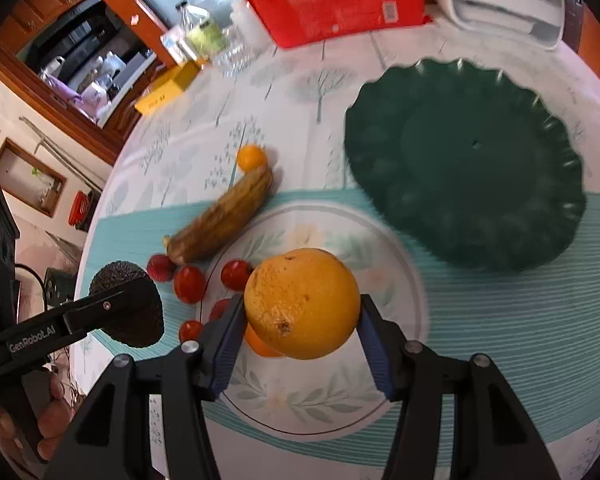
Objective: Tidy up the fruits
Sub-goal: 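Carry the avocado with the left tool while the right tool carries the orange onto the green plate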
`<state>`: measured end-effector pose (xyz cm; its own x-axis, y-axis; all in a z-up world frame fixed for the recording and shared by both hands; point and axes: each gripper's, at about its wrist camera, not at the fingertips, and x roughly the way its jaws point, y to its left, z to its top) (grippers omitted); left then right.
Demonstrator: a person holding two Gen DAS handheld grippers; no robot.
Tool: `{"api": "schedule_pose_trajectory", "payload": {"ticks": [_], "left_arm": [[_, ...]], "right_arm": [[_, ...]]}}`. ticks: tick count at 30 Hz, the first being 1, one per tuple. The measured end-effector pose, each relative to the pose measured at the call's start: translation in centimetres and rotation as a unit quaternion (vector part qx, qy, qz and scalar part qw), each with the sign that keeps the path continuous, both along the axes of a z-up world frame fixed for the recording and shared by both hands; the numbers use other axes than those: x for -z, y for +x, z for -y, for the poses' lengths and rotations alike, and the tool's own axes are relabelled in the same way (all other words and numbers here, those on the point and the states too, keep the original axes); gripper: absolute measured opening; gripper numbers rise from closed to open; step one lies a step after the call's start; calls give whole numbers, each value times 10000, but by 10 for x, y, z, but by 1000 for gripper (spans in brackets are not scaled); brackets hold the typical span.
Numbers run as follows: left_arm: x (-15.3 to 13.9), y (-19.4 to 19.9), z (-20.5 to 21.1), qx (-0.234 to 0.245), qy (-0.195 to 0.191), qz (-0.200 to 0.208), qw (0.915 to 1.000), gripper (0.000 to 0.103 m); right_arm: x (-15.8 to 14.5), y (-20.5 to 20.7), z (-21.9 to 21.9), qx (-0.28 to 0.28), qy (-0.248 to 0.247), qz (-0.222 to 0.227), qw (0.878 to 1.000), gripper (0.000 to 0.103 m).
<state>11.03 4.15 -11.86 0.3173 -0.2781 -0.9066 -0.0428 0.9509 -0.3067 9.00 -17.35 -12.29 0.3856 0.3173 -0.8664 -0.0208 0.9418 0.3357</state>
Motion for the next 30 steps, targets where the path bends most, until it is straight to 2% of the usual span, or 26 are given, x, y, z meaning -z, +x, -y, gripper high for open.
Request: {"api": "schedule_pose_trajectory", "payload": {"ticks": [7, 15, 19, 22, 30], "left_arm": [[-42, 35, 74, 640, -42, 595, 9962, 62], [-63, 83, 144, 1168, 160, 991, 9881, 63], [-47, 108, 176, 1404, 315, 896, 9855, 63], [-24, 121, 195, 1512, 367, 785, 9847, 63], [36, 138, 230, 1655, 509, 248, 9846, 63]], "right_arm": [[-27, 5, 50, 351, -211, 434, 9982, 55], [-46, 29, 117, 876, -685, 864, 9900, 55], [-43, 45, 142, 1015, -788, 941, 9872, 55], [-29, 57, 155, 1030, -779, 818, 9882, 55], [14, 70, 149, 730, -739, 371, 9939, 55]]}}
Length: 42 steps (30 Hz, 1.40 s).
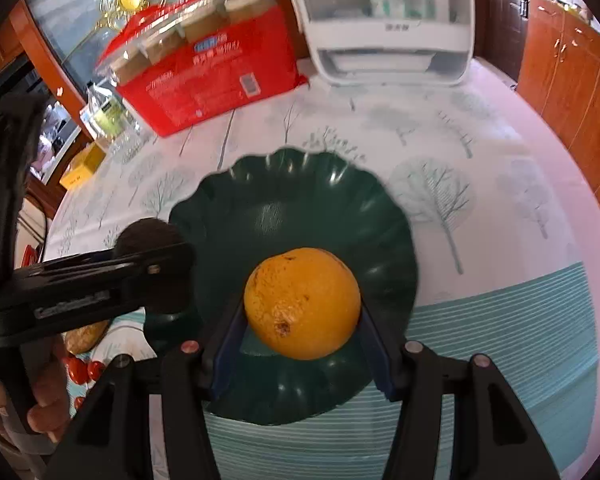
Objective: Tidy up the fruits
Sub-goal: 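Carry the avocado with the left tool while the right tool carries the orange onto the green plate, then open both tools and withdraw them from the green plate toward the fruit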
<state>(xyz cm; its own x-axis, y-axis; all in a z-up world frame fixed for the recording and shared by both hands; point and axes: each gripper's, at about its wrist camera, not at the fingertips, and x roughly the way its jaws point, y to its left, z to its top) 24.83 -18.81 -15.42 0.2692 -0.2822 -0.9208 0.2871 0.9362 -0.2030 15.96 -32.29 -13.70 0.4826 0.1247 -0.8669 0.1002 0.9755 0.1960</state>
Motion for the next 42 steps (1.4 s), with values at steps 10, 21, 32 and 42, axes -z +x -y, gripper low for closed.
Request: {"api": "schedule_pose_trajectory", "payload": {"ticks": [10, 21, 32, 42], "left_arm": [[17, -5, 9, 119, 289, 1, 9995, 69], [-25, -18, -18, -83, 319, 420, 9986, 91], [-84, -56, -62, -347, 312, 942, 9945, 91], [-136, -105, -111, -659, 279, 1494, 9862, 91]], "right_arm": [[14, 3, -9, -151, -238, -155, 9995, 57], [-14, -12, -17, -254, -241, 56, 9994, 62], [-60, -38, -23, -162, 68, 418, 9990, 62], [-106, -71, -33, -158, 116, 825, 9964, 62]]}}
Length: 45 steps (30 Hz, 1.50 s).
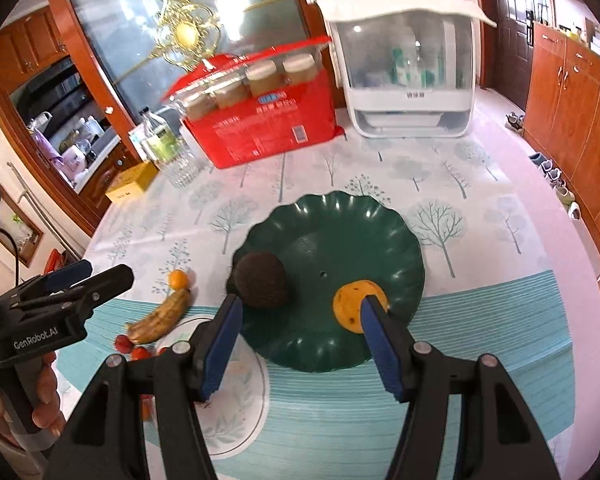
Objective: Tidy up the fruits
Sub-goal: 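Open both tools and withdraw them from the green plate toward the fruit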
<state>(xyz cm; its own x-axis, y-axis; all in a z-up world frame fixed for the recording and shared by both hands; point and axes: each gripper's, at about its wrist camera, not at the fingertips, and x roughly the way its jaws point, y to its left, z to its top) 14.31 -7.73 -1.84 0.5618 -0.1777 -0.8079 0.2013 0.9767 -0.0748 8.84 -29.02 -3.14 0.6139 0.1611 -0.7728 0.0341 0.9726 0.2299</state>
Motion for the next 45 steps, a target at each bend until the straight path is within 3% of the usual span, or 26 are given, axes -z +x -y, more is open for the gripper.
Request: {"api": "schedule_pose_trajectory", "payload": {"ticks": [4, 9, 20, 29, 37, 45], "left_arm": [[-18, -21, -21, -144, -158, 209, 9996, 91], [-30, -47, -44, -326, -71, 380, 9987, 91], [-25, -95, -85, -657, -131, 575, 9961, 91], [-5, -109, -107, -891, -103, 351, 9954, 91], [12, -115, -107, -761, 92, 299, 9966, 91], [50, -110, -109, -704, -132, -480, 9963, 94]], "right_arm": [[-13, -14, -11, -113, 26, 115, 9999, 62], [-26, -30, -28, -331, 43, 248, 9991, 62], [-33, -51, -74, -958, 159, 284, 9949, 62], [-19, -51, -103, -1271, 77, 119, 9918, 62], [-8, -52, -120, -1406, -25, 34, 9901, 62], [11, -48, -132, -1487, -91, -196, 9886, 62]]}}
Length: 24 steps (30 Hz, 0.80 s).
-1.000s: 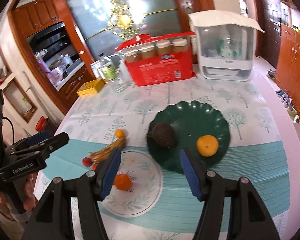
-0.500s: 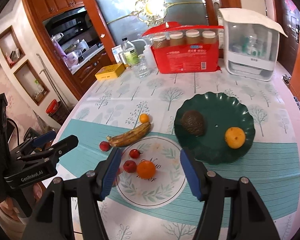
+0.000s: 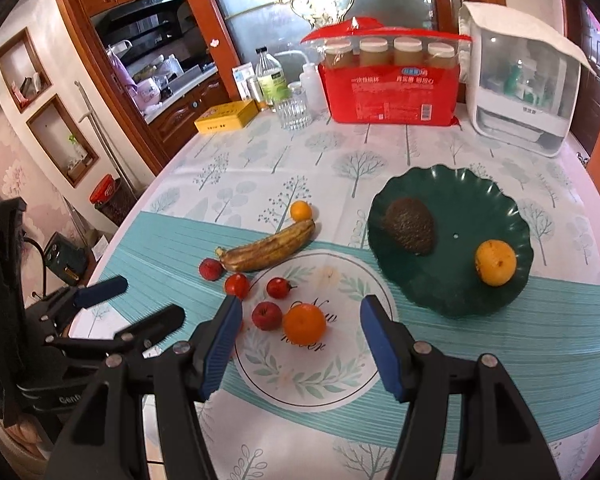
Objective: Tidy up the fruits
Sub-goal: 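Open both tools and withdraw them from the green plate toward the fruit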
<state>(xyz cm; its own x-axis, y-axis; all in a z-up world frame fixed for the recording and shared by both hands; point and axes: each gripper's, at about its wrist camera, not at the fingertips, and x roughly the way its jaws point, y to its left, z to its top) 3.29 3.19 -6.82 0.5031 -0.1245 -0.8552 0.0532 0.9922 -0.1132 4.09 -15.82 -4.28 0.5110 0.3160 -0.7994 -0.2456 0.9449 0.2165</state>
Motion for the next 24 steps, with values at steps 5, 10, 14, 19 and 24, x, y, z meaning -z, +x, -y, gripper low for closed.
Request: {"api": "schedule_pose_trajectory", "payload": {"ticks": [5, 10, 14, 19, 24], "left_arm": [[21, 0, -1, 46, -93, -286, 9995, 94], [37, 3, -4, 23, -146, -552, 9984, 94], [50, 7, -7, -88, -67, -723, 9973, 94], [68, 10, -18, -227, -237, -992, 9945, 94], [88, 10, -26, -331, -373, -1215, 9913, 94]], "right_arm": [[14, 4, -5, -20, -46, -165, 9999, 62], [30, 7, -9, -15, -97, -381, 9992, 62], [40, 10, -11, -17, -168, -487, 9987, 62], [54, 14, -13, 14, -228, -639, 9977, 62], [73, 21, -14, 37, -267, -869, 9959, 62]]}}
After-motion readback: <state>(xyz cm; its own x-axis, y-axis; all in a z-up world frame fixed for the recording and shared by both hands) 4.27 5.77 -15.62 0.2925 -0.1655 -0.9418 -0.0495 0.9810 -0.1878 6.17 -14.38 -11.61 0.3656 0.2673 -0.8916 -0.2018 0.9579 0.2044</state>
